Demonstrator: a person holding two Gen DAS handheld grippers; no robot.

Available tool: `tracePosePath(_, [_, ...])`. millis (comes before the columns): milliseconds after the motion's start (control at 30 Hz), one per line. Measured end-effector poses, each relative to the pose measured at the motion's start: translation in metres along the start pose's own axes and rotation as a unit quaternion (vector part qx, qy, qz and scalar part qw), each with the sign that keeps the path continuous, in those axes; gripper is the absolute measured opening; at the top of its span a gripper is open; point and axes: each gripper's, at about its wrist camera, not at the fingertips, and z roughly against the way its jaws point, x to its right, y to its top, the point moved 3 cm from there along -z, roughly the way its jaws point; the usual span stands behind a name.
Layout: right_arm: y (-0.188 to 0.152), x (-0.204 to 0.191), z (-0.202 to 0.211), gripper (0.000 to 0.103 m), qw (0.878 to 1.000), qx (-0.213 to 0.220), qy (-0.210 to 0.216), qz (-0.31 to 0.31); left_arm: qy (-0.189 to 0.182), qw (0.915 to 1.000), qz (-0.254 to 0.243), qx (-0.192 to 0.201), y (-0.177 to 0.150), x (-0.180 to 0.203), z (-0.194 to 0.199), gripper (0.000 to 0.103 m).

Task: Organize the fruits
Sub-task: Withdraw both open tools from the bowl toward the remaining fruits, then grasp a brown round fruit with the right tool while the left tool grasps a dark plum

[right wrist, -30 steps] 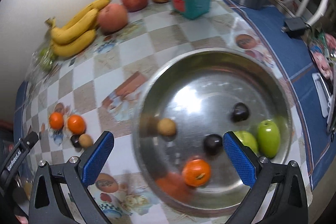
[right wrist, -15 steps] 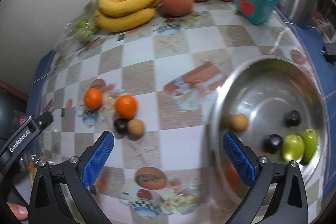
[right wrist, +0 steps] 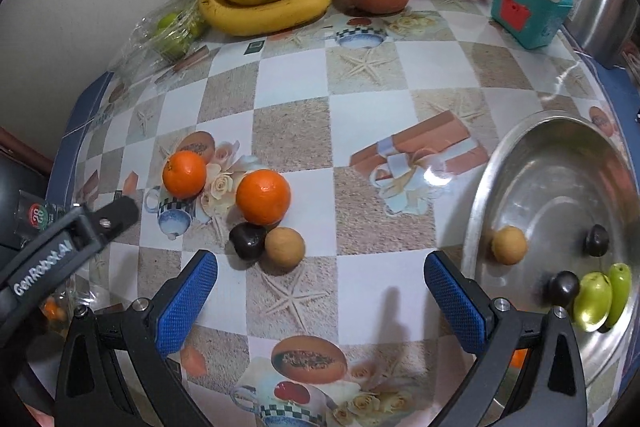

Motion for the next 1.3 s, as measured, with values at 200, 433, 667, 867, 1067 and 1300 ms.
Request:
tracePosePath(200, [0.001,0.001,-0.010,0.103,1.000,0.004,-0.014,-0.001,0.001,0.9999,0.000,-0.014,-0.005,0.004,-0.010,0.103])
tracePosePath(433, [0.002,0.007,-0.017,0.074,1.000,0.004,-0.021,-0.013,-0.006,0.9996,0.000,-0.026,-0.007,0.008,-0.019,0.103])
tracePosePath(667, [0.003,-0.002,-0.014,0.050,1.000,0.013,0.002,-0.001,-0.016,0.9990,0.000,-0.041,-0.011,0.013,-0.028,0.103])
tracePosePath(867, [0.001,-0.011,-0.018,0.040,1.000,0.006,0.018,0.012,-0.020,0.9987,0.005,-0.047,-0.012,0.013,-0.030,0.103])
tracePosePath(1067, [0.001,-0.014,-0.021,0.031,0.999,0.000,0.029,0.017,-0.024,0.9985,0.007,-0.049,-0.014,0.013,-0.031,0.103])
tracePosePath(1300, [0.000,-0.017,-0.022,0.026,0.999,-0.003,0.036,0.018,-0.029,0.9982,0.009,-0.052,-0.013,0.014,-0.032,0.103])
